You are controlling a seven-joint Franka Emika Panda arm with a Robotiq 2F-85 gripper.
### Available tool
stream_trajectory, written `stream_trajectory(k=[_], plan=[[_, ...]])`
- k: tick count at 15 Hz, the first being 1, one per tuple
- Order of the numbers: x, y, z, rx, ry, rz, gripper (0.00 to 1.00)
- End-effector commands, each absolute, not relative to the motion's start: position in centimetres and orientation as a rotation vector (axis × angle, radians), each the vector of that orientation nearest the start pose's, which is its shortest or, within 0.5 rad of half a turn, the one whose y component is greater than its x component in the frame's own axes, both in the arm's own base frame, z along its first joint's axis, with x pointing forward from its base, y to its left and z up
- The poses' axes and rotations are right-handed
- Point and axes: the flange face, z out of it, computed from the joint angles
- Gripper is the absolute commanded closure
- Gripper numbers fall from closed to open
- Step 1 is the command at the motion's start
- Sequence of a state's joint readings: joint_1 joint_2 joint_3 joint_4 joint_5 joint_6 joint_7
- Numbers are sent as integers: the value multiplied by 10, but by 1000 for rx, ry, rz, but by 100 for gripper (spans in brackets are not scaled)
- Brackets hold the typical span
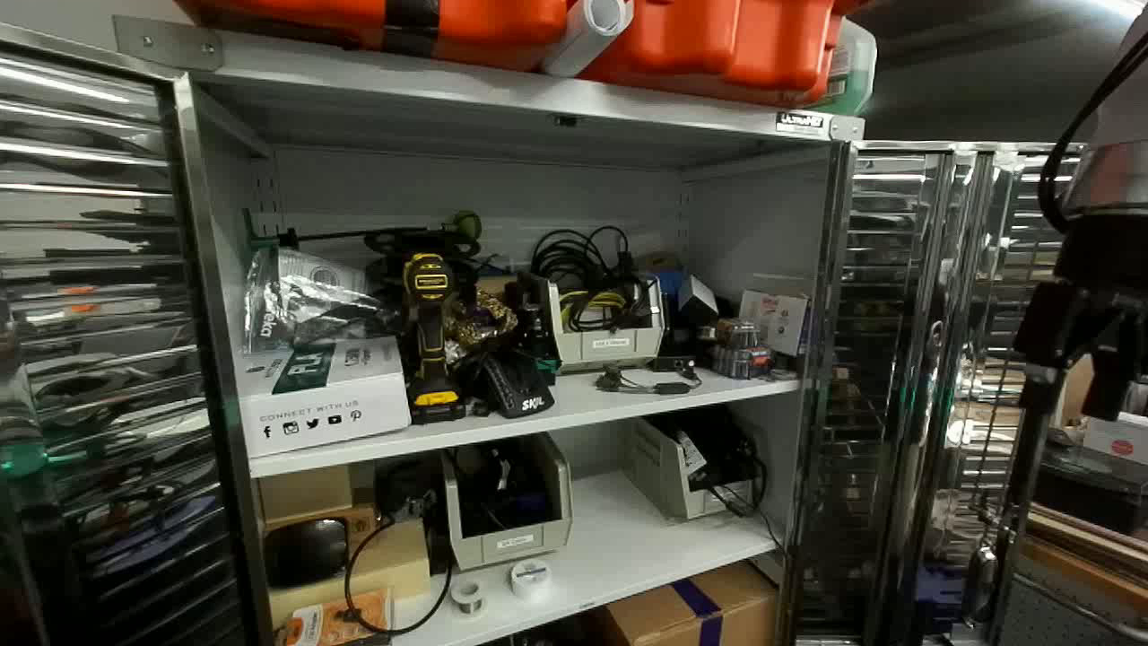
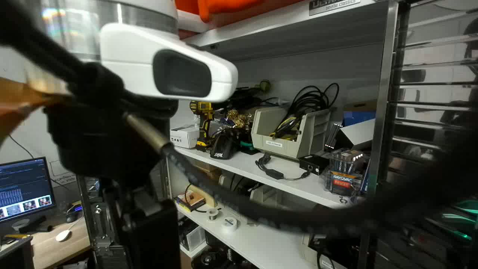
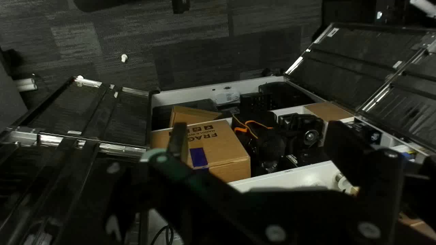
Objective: Put the extension cables into the compartment.
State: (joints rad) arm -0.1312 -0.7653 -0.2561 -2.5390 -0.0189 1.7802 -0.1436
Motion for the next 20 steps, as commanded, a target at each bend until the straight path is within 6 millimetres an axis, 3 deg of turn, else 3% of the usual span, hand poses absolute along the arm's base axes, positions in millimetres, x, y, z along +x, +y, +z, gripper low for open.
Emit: stream_trajectory(k=[1,7,9,13,20], plan=[[299,-133,509,-2976,252,-46,0],[299,-133,513,-2977,253,-59,0],[310,-132,507,-2988,249,-80,0],[348,-114,502,-3030,88,-111,0],[431,-63,492,-3083,-232,-105,0]])
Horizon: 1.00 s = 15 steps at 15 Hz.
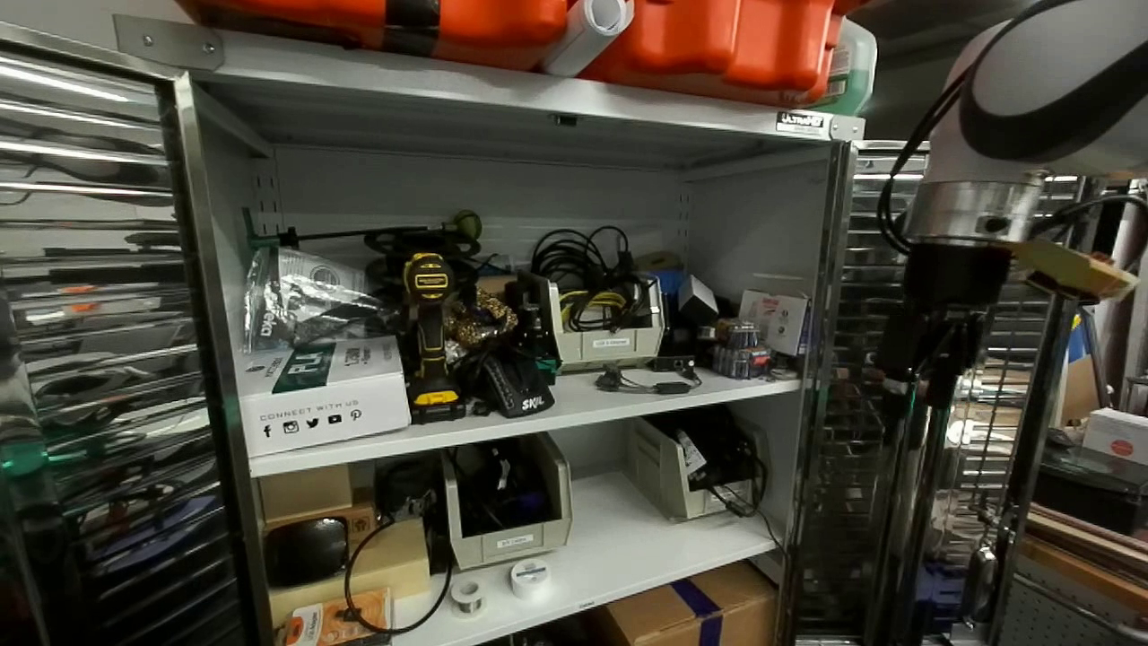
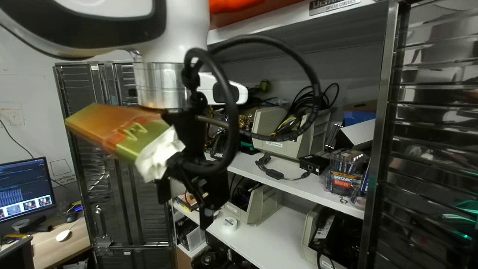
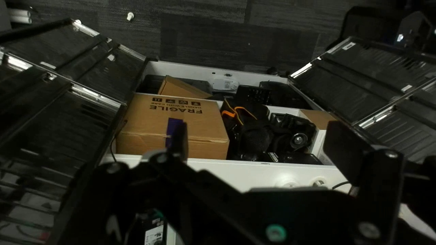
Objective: Put the extension cables into the compartment.
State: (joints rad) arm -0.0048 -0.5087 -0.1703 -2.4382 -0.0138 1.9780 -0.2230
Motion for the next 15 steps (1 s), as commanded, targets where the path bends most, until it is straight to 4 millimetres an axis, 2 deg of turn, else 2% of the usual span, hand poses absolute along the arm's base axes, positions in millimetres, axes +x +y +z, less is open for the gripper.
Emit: stream_trajectory(k=[1,3,10,12,13,15], plan=[[441,-60,492,-3090,-264,-123,0],[461,-53,492,-3097,-440,-152,0],[527,-52,479,-3026,-1013,-225,0],[538,-51,487,-3035,-1035,-202,0],[520,-53,473,-3033,-971,-197,0],[531,-50,477,-3036,-992,-204,0]])
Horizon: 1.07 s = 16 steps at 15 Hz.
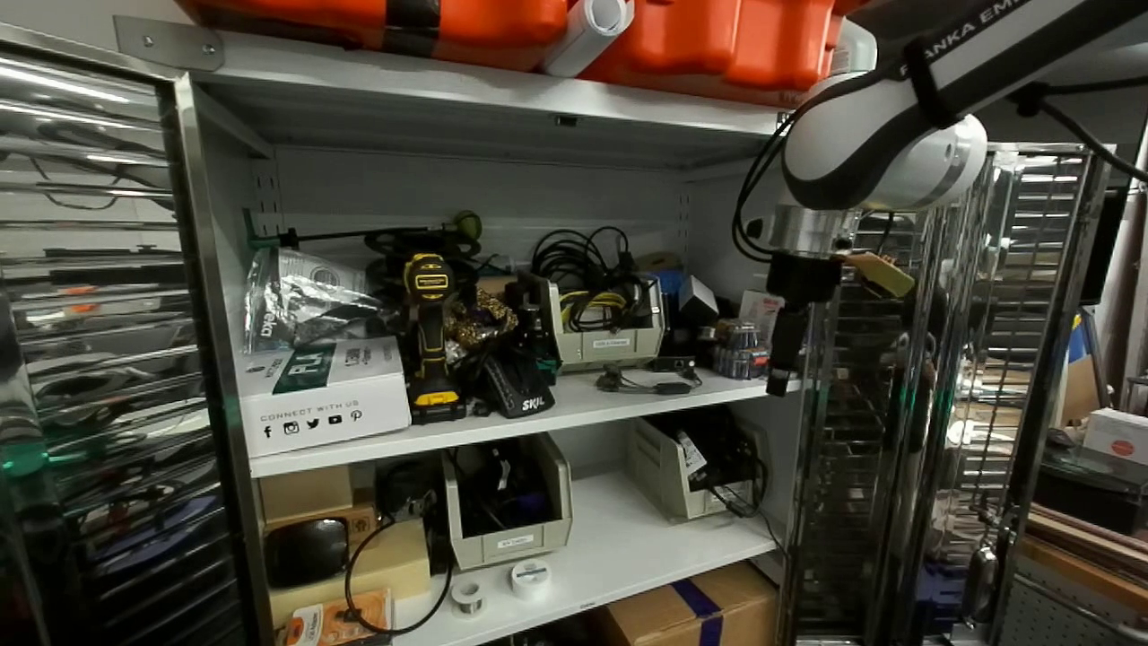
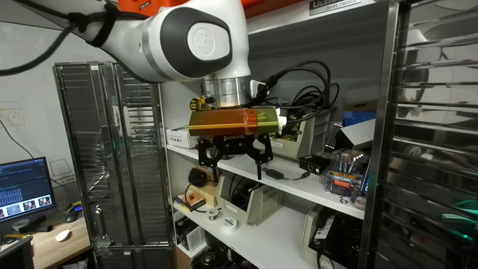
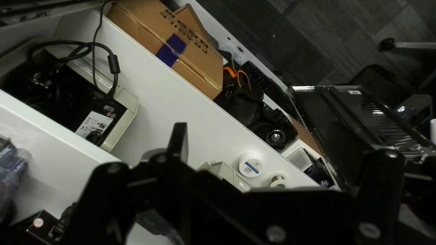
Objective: Put the extension cables into the compartment.
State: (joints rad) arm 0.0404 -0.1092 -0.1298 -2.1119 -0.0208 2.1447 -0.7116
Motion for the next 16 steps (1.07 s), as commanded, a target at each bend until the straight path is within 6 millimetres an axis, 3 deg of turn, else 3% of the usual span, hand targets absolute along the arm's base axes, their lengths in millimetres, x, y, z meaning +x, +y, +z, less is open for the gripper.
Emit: stream_trajectory(k=[1,8,12,16], plan=[[533,-49,478,-3036,-997,-206,0],[534,-50,478,-3035,-1002,-206,0],[567,-43,464,-3000,-1178,-230,0],[616,-27,445,-2830,-1510,-216,0]])
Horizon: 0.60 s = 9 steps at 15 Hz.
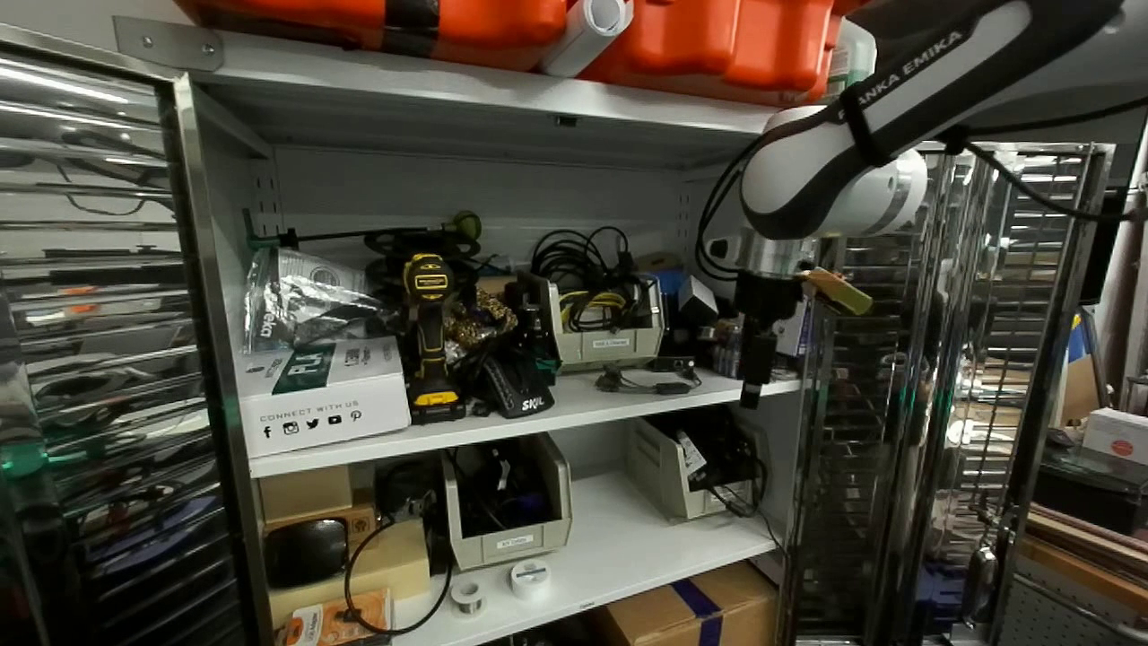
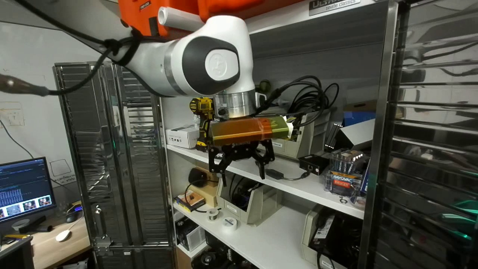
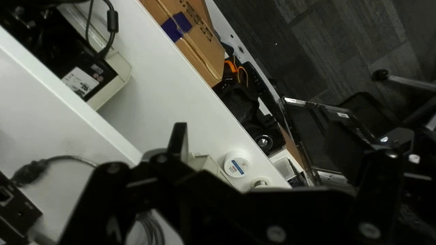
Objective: Put the extension cables into the compartment.
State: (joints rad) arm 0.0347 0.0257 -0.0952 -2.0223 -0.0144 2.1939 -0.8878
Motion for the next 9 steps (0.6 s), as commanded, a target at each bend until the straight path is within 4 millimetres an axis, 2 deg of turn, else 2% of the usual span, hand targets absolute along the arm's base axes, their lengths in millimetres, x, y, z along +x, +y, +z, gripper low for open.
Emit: stream_trajectory(k=[1,5,9], plan=[[632,-24,440,-2791,-1590,-208,0],[681,-25,434,-2687,-1807,-210,0],[720,-36,441,-2651,-1895,-243,0]])
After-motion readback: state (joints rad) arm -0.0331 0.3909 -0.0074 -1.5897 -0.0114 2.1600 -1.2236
